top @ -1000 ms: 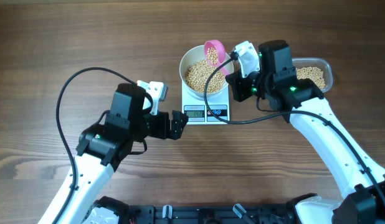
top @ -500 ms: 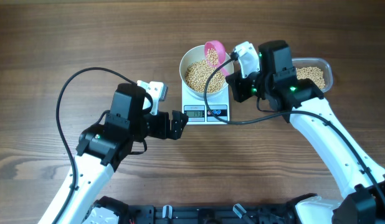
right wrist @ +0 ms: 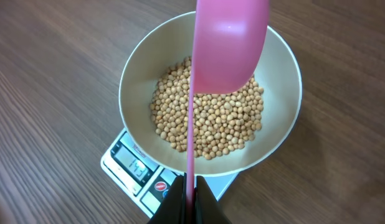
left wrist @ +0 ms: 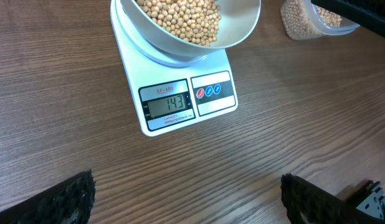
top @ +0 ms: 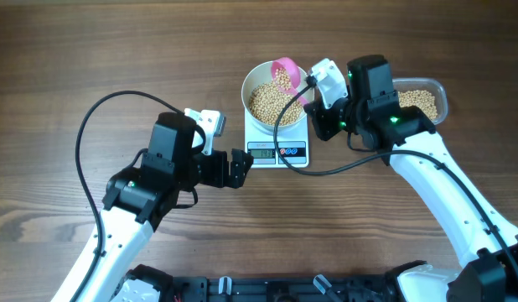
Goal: Scoop item into bowl and weigh 150g on scale
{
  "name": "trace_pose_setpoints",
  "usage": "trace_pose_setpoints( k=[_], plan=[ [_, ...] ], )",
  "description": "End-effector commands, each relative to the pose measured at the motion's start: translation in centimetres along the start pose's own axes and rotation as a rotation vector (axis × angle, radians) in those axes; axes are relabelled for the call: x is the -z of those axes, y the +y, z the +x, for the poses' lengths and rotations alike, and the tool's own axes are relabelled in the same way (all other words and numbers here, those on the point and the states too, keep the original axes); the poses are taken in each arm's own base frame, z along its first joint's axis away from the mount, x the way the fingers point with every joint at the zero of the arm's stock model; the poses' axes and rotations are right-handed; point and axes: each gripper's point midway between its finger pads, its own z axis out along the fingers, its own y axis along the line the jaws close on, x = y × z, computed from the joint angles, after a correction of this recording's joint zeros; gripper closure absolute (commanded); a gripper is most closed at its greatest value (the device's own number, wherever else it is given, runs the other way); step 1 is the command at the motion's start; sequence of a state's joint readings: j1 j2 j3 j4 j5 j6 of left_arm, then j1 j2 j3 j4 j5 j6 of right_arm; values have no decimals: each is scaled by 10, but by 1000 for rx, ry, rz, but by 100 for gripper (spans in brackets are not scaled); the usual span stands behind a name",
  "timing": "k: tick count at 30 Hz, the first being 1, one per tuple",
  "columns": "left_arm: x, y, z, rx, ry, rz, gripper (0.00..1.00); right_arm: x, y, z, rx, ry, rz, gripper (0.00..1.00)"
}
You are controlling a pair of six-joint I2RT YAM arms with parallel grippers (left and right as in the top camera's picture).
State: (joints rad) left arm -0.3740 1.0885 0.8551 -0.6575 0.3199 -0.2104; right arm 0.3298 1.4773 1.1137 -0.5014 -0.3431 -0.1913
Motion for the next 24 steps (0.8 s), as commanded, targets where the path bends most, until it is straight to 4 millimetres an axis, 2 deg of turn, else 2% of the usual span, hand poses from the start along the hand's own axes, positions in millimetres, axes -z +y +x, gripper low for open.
trace_pose_setpoints(
  k=[1,10,16,24],
  plan=[
    [-1,-1,1,-18,4,6,0,1,2,-9,75,-16,-7,96],
    [-1,-1,1,-19,3,6,0,1,1,-7,16,-7,-2,96],
    [-1,-1,1,-19,3,6,0,-2,-2,-2,70,14,9,96],
    [-1,-1,1,-19,3,6,0,-2,0,-6,75,0,-3,96]
  ],
)
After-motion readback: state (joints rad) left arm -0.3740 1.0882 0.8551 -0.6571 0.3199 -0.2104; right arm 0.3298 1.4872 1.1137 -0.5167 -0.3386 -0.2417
